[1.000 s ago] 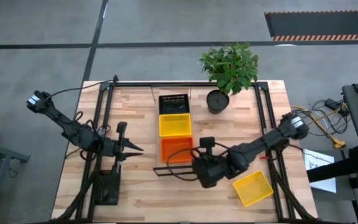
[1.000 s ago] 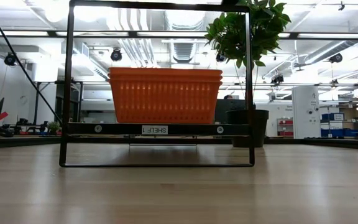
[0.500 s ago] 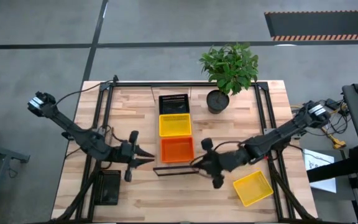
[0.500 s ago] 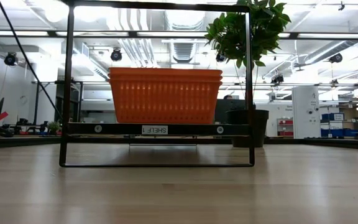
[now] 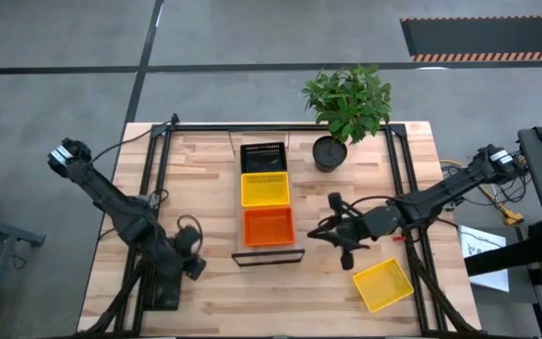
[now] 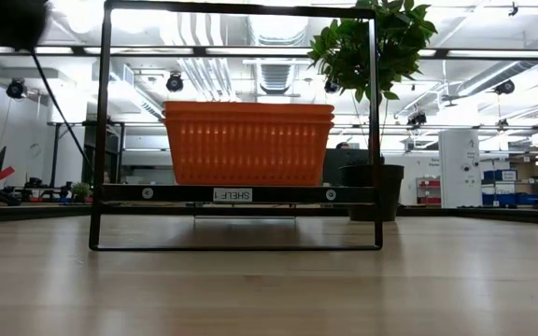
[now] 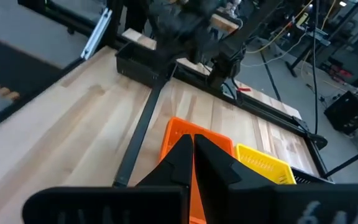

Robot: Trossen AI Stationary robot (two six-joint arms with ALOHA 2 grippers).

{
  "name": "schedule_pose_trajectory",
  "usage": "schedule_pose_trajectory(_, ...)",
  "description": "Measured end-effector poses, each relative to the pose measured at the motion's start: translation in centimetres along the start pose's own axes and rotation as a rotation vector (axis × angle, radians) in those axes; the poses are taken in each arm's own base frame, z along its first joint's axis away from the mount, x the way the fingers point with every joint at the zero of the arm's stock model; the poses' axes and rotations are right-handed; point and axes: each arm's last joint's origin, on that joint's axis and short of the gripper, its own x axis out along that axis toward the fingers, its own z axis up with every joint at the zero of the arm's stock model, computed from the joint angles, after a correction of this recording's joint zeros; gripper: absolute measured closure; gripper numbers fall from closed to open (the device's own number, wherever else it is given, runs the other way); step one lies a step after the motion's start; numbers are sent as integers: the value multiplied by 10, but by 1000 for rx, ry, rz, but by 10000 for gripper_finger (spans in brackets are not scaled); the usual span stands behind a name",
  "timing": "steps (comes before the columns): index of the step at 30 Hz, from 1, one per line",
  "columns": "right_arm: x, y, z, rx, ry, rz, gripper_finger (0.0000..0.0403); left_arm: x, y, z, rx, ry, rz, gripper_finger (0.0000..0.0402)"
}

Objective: Stack baskets on shelf by color
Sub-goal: Stack the black bin on top of the black bins on the shelf

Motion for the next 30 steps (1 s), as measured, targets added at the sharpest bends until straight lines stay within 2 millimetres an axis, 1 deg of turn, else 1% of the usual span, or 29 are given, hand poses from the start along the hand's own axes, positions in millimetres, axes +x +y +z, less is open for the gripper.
schedule_pose_trajectory(4, -4, -1, -1, 21, -3, -1, 394, 12, 2, -15, -201, 229, 299, 401)
schedule_pose_trajectory(6, -4, -1, -2, 16, 0, 0, 394, 18, -2, -20, -239, 293, 384, 401)
schedule_pose_trajectory(9, -2, 0, -2, 8, 2, 0, 394, 23, -13, -23, -224, 311, 387, 401)
schedule_pose_trajectory(11, 0, 1, -4, 4, 13, 4, 394, 25, -17, -24, -229, 309, 392, 401)
schedule_pose_trajectory(15, 3, 3, -6, -8, 26, 8, 394, 25, -13, -23, -266, 290, 441, 401)
schedule_pose_trajectory(18, 4, 3, -6, -12, 28, 8, 394, 26, -6, -23, -255, 279, 472, 401)
schedule_pose_trajectory(21, 4, 3, -6, -8, 28, 8, 394, 28, -4, -22, -235, 264, 468, 397)
schedule_pose_trajectory(25, 4, 3, -6, -4, 29, 8, 394, 28, -3, -22, -220, 263, 467, 369)
schedule_pose_trajectory(30, 4, 3, -6, -3, 28, 8, 394, 26, -3, -24, -217, 278, 468, 314)
